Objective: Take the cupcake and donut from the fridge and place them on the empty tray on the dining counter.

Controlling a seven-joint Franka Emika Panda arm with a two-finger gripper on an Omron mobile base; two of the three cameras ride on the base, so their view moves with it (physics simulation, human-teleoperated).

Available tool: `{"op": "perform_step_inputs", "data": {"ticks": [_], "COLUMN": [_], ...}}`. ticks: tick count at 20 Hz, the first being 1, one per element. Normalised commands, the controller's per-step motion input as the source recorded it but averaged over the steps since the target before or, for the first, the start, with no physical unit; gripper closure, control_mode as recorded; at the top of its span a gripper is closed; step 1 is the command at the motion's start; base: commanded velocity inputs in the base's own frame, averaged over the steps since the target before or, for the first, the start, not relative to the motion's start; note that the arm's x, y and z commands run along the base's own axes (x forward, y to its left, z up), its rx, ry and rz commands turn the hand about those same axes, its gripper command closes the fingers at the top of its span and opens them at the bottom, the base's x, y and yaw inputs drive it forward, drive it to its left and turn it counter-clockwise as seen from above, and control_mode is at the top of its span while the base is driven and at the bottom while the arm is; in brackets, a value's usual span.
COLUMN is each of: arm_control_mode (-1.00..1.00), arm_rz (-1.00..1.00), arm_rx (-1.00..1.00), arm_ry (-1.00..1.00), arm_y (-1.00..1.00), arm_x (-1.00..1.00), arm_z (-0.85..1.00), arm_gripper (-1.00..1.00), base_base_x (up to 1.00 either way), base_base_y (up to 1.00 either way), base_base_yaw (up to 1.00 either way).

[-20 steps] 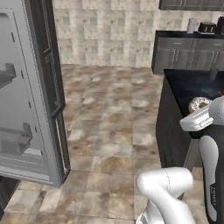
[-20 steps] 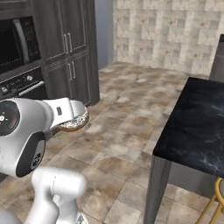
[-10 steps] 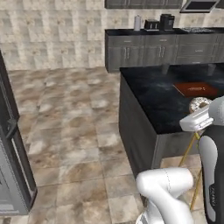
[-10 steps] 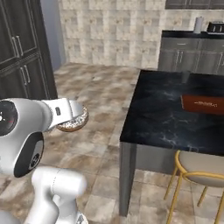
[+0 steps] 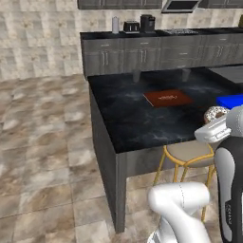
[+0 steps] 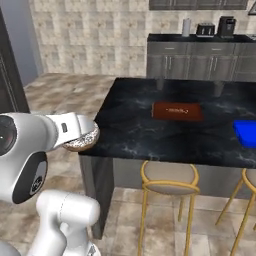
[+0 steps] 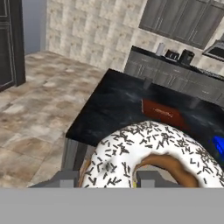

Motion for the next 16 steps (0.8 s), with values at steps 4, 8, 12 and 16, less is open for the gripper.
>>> {"op": "perform_step_inputs", "data": {"ticks": [4, 8, 12, 16], "arm_control_mode": [1.0, 1.0, 1.0, 1.0], "arm_rz": [0.0, 0.0, 0.0, 0.0], "arm_rx": [0.0, 0.0, 0.0, 0.0], "arm_ry": [0.0, 0.0, 0.0, 0.0], "arm_y": [0.0, 0.0, 0.0, 0.0], "arm_x": [0.0, 0.0, 0.0, 0.0], "arm_z": [0.0, 0.0, 0.0, 0.0], "arm_gripper": [1.0, 1.0, 1.0, 1.0], "base_base_x": [0.13, 0.2, 0.24, 0.28], "base_base_y": [-1.0, -1.0, -1.0, -1.0], "base_base_yaw": [-0.13, -0.13, -0.09, -0.09]}}
